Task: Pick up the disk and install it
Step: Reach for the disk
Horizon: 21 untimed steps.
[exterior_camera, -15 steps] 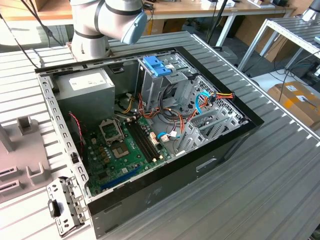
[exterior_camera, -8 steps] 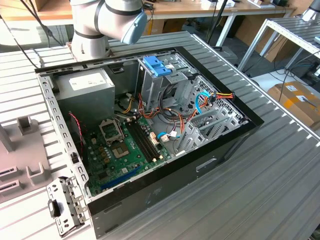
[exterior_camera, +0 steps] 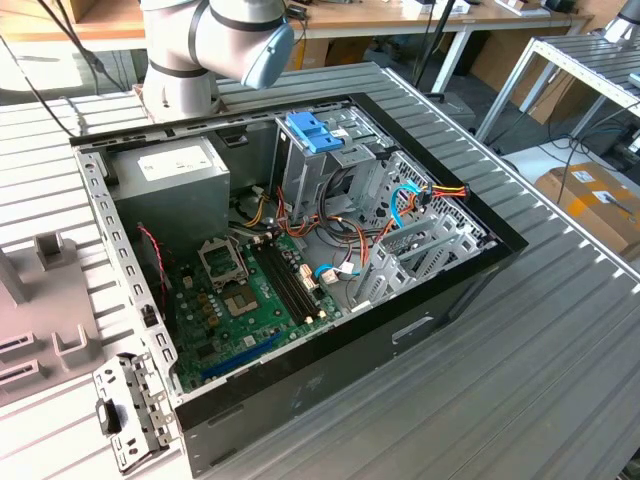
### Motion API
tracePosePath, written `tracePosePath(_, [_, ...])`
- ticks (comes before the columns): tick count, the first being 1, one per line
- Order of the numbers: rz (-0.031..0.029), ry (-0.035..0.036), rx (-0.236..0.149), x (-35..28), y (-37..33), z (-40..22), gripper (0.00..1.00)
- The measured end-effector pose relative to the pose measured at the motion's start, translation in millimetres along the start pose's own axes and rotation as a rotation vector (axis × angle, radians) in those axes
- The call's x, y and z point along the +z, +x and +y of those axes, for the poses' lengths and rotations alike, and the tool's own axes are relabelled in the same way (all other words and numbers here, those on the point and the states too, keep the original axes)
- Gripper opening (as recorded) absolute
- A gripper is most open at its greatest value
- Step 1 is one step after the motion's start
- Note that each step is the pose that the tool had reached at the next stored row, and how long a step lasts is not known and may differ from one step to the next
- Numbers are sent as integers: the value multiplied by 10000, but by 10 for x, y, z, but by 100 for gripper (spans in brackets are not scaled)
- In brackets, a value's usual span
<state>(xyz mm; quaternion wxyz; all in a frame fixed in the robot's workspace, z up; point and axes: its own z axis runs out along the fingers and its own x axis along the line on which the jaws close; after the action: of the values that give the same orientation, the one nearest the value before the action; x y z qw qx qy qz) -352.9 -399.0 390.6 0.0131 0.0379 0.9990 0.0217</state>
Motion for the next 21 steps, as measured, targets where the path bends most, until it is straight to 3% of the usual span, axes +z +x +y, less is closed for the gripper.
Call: tracePosePath(21, [1,0,1,-2,103,-8,11])
